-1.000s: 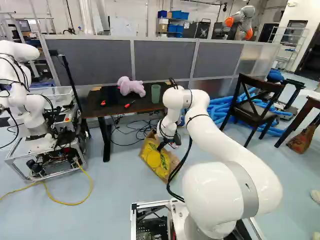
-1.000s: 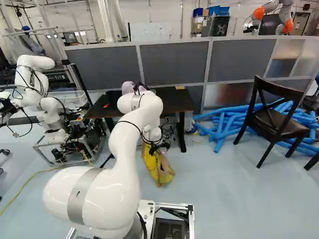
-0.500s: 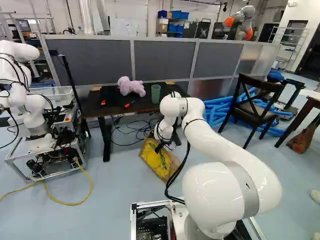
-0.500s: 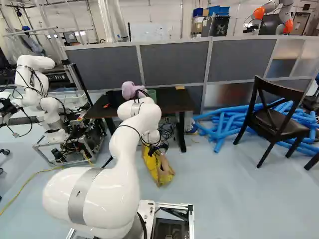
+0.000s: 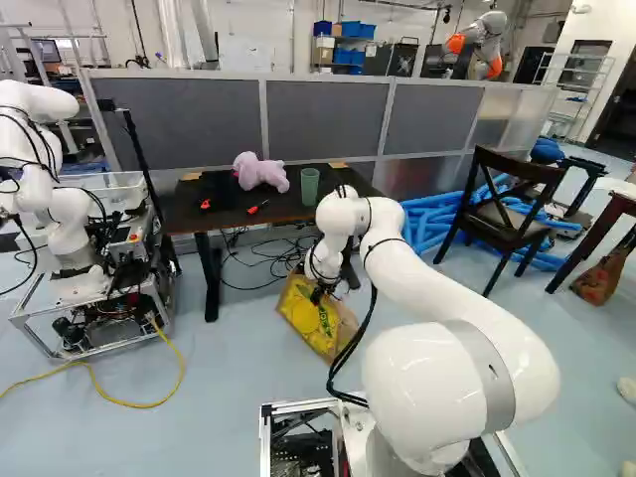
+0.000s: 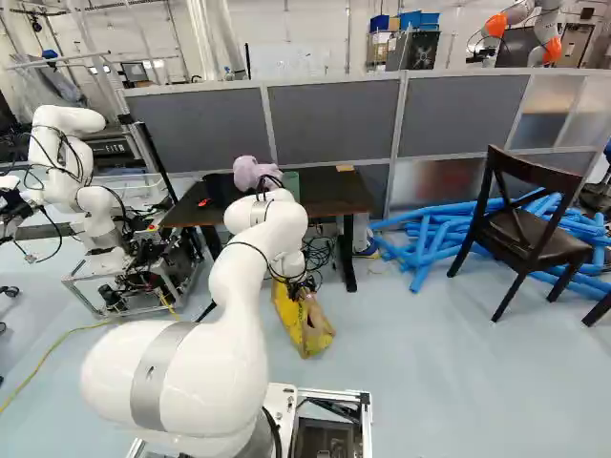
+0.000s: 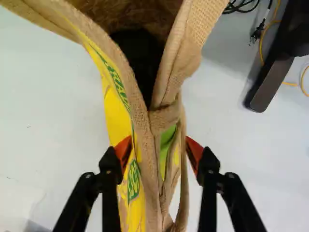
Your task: Pick up the bag on the ground and place it on the table
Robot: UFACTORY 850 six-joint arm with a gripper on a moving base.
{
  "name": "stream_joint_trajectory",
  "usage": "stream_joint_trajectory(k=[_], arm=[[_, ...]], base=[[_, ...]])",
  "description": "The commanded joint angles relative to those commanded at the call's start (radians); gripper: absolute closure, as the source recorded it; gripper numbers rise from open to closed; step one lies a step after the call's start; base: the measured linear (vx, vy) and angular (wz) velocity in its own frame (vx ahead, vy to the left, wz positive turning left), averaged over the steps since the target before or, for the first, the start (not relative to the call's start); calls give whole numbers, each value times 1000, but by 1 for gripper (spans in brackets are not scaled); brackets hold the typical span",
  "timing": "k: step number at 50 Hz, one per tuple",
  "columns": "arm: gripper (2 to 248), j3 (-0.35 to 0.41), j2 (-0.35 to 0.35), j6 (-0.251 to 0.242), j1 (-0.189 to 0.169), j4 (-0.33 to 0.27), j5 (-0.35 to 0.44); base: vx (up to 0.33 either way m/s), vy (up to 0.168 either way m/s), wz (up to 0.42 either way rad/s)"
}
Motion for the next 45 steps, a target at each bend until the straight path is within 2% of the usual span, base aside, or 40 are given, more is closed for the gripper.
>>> stream_joint_trajectory(k=[4, 5, 9, 10, 14, 15, 19, 20, 31, 45], arm=[[90, 0, 0, 0, 0, 0, 0], [129, 0, 0, 0, 0, 0, 0], [129, 0, 0, 0, 0, 0, 0], [166, 0, 0, 0, 0, 0, 0], [166, 0, 0, 0, 0, 0, 0], [204, 0, 0, 0, 0, 0, 0], [204, 0, 0, 0, 0, 0, 0], [228, 0, 0, 0, 0, 0, 0], [228, 14, 11, 0, 0, 0, 0], [228, 104, 77, 0, 3, 0, 0]], base=[[0, 0, 0], [0, 0, 0], [0, 0, 0], [0, 0, 0], [0, 0, 0], [0, 0, 0], [0, 0, 0], [0, 0, 0], [0, 0, 0], [0, 0, 0]])
